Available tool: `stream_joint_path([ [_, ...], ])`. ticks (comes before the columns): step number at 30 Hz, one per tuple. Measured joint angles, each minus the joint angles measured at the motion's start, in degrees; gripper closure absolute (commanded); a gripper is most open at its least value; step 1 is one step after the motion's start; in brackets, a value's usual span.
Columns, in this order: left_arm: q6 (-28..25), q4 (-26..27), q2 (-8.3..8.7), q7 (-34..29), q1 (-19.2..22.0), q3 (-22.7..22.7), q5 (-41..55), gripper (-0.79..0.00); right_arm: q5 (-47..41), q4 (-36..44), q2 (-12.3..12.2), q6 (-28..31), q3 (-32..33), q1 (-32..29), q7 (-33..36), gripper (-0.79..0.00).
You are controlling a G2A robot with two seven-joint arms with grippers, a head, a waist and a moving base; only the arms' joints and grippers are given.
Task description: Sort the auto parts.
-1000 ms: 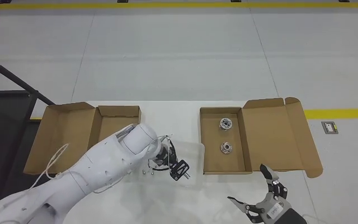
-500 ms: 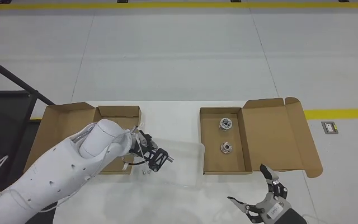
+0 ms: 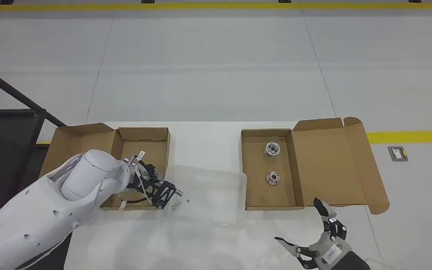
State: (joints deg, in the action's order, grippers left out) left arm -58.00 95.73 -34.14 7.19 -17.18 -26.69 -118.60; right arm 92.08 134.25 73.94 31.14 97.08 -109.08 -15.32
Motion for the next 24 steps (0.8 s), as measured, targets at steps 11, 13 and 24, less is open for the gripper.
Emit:
stream_joint_path([
  [11,3.3,-11.6,-3.03,8.4,3.1,4.3,-10.1,0.0,0.0,0.0,0.0,0.0,0.0,0.0,0.0,-0.785],
  [13,4.6,-14.3,-3.62,12.7,4.5,5.7,-13.5,0.0,0.0,0.0,0.0,0.0,0.0,0.0,0.0,-0.785],
  [24,10.6,-27.9,-6.43,28.4,9.9,10.6,-27.0,0.0,0.0,0.0,0.0,0.0,0.0,0.0,0.0,-0.785],
])
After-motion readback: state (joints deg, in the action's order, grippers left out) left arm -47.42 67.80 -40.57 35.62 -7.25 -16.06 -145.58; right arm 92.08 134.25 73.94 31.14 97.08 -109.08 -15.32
